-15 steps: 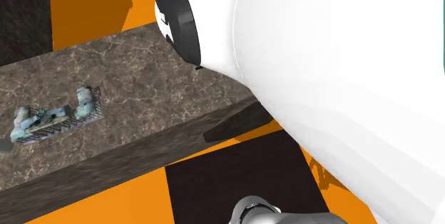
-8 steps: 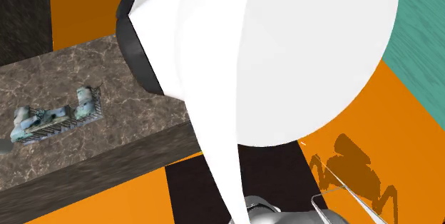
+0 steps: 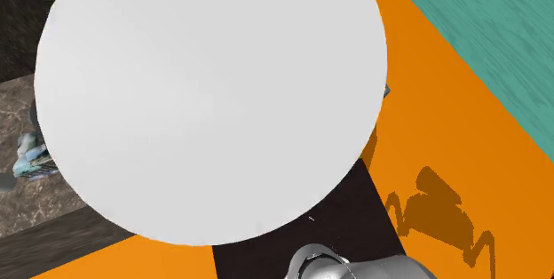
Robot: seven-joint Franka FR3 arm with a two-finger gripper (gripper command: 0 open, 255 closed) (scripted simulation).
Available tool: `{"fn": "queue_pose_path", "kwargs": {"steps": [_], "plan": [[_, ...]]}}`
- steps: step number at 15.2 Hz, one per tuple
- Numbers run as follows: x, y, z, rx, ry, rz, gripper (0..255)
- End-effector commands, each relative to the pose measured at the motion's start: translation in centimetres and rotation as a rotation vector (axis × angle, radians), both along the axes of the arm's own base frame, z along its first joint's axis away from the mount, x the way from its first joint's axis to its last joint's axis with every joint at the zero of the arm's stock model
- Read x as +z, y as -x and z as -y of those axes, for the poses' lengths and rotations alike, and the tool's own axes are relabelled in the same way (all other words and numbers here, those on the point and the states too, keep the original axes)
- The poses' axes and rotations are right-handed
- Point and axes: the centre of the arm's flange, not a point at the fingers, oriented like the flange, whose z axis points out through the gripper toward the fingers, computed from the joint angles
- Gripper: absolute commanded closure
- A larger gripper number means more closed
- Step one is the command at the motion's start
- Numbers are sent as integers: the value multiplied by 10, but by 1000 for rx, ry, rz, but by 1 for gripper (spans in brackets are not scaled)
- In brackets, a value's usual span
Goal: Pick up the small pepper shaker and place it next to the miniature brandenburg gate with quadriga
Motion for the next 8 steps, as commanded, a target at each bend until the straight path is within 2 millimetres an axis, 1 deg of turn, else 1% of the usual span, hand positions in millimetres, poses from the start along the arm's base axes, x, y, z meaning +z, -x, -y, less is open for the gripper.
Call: {"fn": "queue_pose_path", "kwargs": {"steps": [1,8], "plan": [[-1,3,-24,-2,0,0,255],[-1,17,-115,-2,0,0,255]]}}
